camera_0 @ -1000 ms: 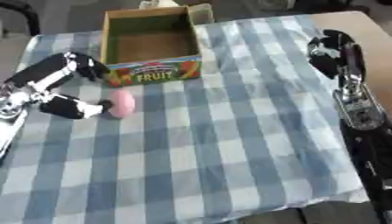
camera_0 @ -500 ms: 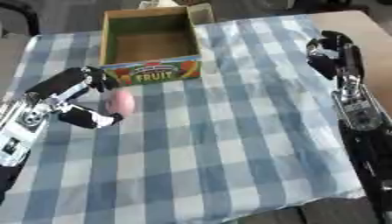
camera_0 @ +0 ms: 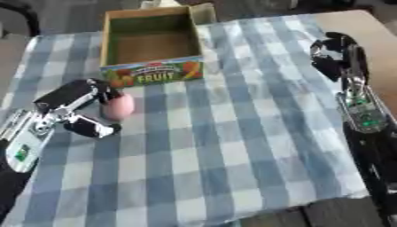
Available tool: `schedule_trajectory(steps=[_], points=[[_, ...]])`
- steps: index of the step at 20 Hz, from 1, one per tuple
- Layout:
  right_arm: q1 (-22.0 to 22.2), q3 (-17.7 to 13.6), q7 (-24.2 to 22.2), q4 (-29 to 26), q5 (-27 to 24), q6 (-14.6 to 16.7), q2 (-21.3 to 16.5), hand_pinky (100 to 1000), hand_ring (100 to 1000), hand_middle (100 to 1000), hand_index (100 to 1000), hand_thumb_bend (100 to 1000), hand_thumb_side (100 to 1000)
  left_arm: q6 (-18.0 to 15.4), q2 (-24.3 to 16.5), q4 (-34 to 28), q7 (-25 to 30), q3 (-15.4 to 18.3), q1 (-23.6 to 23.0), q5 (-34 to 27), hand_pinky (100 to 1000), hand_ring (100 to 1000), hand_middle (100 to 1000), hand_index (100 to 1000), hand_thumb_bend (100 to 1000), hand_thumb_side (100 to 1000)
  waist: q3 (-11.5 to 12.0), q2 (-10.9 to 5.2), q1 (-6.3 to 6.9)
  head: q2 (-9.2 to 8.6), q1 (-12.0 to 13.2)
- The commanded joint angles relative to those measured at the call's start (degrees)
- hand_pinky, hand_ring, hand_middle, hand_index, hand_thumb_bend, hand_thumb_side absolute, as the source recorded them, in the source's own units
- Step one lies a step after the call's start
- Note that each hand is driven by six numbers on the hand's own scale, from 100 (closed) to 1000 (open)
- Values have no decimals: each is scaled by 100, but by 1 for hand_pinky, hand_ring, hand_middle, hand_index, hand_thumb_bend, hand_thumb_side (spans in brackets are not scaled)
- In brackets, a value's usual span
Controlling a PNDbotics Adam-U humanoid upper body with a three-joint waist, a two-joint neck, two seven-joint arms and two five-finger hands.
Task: Pick up objects on the table and place them in the box.
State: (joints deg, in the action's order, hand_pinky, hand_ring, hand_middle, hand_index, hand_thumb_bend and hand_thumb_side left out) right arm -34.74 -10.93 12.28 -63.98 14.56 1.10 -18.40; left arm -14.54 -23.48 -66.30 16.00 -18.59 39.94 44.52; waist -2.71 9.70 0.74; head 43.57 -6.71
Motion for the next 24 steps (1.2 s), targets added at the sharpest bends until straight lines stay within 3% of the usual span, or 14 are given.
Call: schedule_trajectory(steps=[1, 6, 11, 12, 17, 24], points=[[-68, -17, -5, -70, 23, 6, -104, 488, 835, 707, 819, 100, 299, 35, -48, -33, -152, 86, 109, 44, 638, 559, 544, 710, 365, 176, 8, -91, -8, 17, -10], [-59, -27, 9, -66, 21, 0, -107, 488, 834, 706, 819, 100, 297, 164, -79, -133, -530, 179, 97, 23, 591, 491, 469, 629, 230, 157, 10, -95, -8, 16, -21], [-51, -30, 16, -65, 17, -4, -106, 488, 834, 706, 819, 100, 298, 267, -104, -206, -846, 200, 83, -12, 580, 476, 452, 609, 210, 153, 7, -99, -4, 18, -26], [-50, -31, 16, -65, 17, -5, -106, 488, 834, 706, 818, 100, 298, 274, -105, -210, -864, 201, 87, -17, 542, 416, 382, 525, 128, 143, 8, -100, -5, 19, -29], [-42, -42, 26, -62, 19, -8, -109, 488, 834, 705, 816, 100, 296, 411, -224, -578, -1163, 352, 117, -337, 537, 398, 360, 499, 100, 139, 1, -111, -8, 25, -52], [-39, -27, 8, -64, 27, -7, -90, 488, 834, 704, 816, 100, 297, 567, -417, -974, -1112, 499, 379, -813, 554, 413, 369, 507, 100, 121, -54, -133, 9, 16, -38]])
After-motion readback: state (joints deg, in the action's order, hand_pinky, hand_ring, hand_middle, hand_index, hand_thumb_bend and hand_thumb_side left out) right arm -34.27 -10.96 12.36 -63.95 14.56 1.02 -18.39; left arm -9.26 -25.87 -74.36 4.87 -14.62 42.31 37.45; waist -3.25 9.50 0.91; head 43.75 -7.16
